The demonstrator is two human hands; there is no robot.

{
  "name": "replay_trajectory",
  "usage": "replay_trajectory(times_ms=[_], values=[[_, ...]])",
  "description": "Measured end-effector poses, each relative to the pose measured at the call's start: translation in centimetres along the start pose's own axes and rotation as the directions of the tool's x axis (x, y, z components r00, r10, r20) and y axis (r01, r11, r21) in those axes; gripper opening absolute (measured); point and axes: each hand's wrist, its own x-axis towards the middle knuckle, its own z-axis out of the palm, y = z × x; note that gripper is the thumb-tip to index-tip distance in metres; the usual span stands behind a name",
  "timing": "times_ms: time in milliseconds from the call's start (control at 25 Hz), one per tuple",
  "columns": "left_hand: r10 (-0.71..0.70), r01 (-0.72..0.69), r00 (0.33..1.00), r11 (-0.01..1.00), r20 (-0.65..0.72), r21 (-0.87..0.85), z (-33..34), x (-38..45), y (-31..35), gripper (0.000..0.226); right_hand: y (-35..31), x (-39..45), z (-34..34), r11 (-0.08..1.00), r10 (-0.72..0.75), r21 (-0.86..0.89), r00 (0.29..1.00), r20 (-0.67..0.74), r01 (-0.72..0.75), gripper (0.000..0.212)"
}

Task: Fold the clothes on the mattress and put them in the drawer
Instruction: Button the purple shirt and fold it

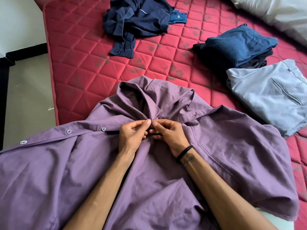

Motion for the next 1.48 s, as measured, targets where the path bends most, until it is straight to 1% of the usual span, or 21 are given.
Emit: replay_trajectory(times_ms=[120,200,400,480,560,720,760,840,920,1000,1080,1120,1160,1200,1240,1280,1320,1360,1400,1440,1480], values=[[0.061,-0.062,0.998,0.996,0.024,0.06,0.0,-0.4,0.3,0.016,0.3,-0.3,0.4,0.993,-0.092,-0.075,0.995,-0.036,0.089,0.01],[0.127,-0.131,0.991,0.984,0.042,0.12,-0.2,-0.3,-0.1,0.019,0.4,-0.6,0.7,0.988,-0.128,-0.098,0.991,-0.051,0.122,0.008],[0.231,-0.226,0.973,0.959,-0.012,0.171,-0.2,-0.3,-0.1,0.009,0.5,-0.7,1.2,0.976,-0.169,-0.156,0.979,-0.112,0.151,0.018],[0.253,-0.244,0.967,0.958,-0.04,0.153,-0.3,-0.1,0.0,0.004,0.5,-0.6,1.3,0.969,-0.178,-0.193,0.979,-0.094,0.157,0.018],[0.282,-0.273,0.958,0.95,-0.041,0.152,-0.6,0.4,0.2,0.012,0.1,-0.4,1.3,0.96,-0.197,-0.218,0.978,-0.072,0.178,0.015],[0.378,-0.379,0.925,0.907,0.043,0.183,-0.6,0.9,1.9,0.003,-1.3,0.4,1.6,0.896,-0.289,-0.373,0.954,-0.077,0.241,0.019],[0.398,-0.403,0.915,0.896,0.065,0.185,-0.7,1.0,2.3,0.004,-1.6,0.5,1.6,0.892,-0.293,-0.38,0.953,-0.071,0.246,0.021],[0.426,-0.441,0.897,0.871,0.116,0.216,-1.1,1.2,3.1,0.003,-2.0,0.5,1.6,0.924,-0.252,-0.302,0.967,-0.026,0.233,0.024],[0.472,-0.487,0.872,0.803,0.134,0.342,-1.4,1.1,4.0,0.007,-2.4,0.3,1.8,0.954,-0.211,-0.207,0.976,0.048,0.216,0.03],[0.559,-0.55,0.82,0.71,0.123,0.441,-1.5,0.6,5.4,0.008,-3.3,-0.3,2.1,0.97,-0.192,-0.133,0.976,0.104,0.205,0.026],[0.678,-0.641,0.72,0.573,0.144,0.51,-2.8,0.9,7.0,0.015,-5.4,-1.0,1.8,0.971,-0.171,-0.137,0.969,0.175,0.196,0.015],[0.726,-0.675,0.663,0.475,0.181,0.565,-4.1,1.9,7.5,0.025,-6.8,-1.6,1.2,0.963,-0.153,-0.187,0.963,0.222,0.196,0.014],[0.735,-0.681,0.636,0.392,0.234,0.619,-5.8,3.5,8.3,0.04,-8.6,-2.2,0.5,0.949,-0.141,-0.236,0.949,0.281,0.211,0.015],[0.679,-0.668,0.667,0.363,0.306,0.65,-7.7,5.4,8.9,0.062,-10.3,-3.1,-0.1,0.939,-0.13,-0.256,0.928,0.35,0.228,0.015],[0.539,-0.634,0.748,0.41,0.387,0.655,-9.1,6.8,9.7,0.083,-11.9,-4.1,-0.6,0.937,-0.12,-0.25,0.897,0.426,0.244,0.013],[0.354,-0.591,0.806,0.507,0.474,0.628,-9.6,7.9,10.1,0.096,-13.6,-5.2,-0.9,0.933,-0.103,-0.25,0.858,0.503,0.259,0.013],[0.19,-0.555,0.797,0.604,0.574,0.571,-9.2,8.5,10.5,0.092,-15.1,-6.2,-0.9,0.916,-0.062,-0.292,0.815,0.576,0.276,0.012],[0.097,-0.512,0.761,0.697,0.641,0.502,-8.0,8.9,11.0,0.071,-16.4,-6.7,-0.9,0.868,0.004,-0.385,0.771,0.637,0.314,0.011],[0.097,-0.47,0.762,0.762,0.64,0.445,-6.6,9.2,11.4,0.044,-17.5,-6.9,-0.9,0.786,0.075,-0.493,0.736,0.673,0.372,0.01],[0.146,-0.439,0.771,0.827,0.62,0.351,-5.3,9.3,12.1,0.021,-18.5,-6.4,-1.0,0.688,0.102,-0.577,0.728,0.678,0.44,0.008],[0.198,-0.415,0.786,0.871,0.585,0.262,-4.4,8.8,13.7,0.013,-19.7,-5.5,-1.1,0.586,0.038,-0.63,0.759,0.65,0.51,0.008]])
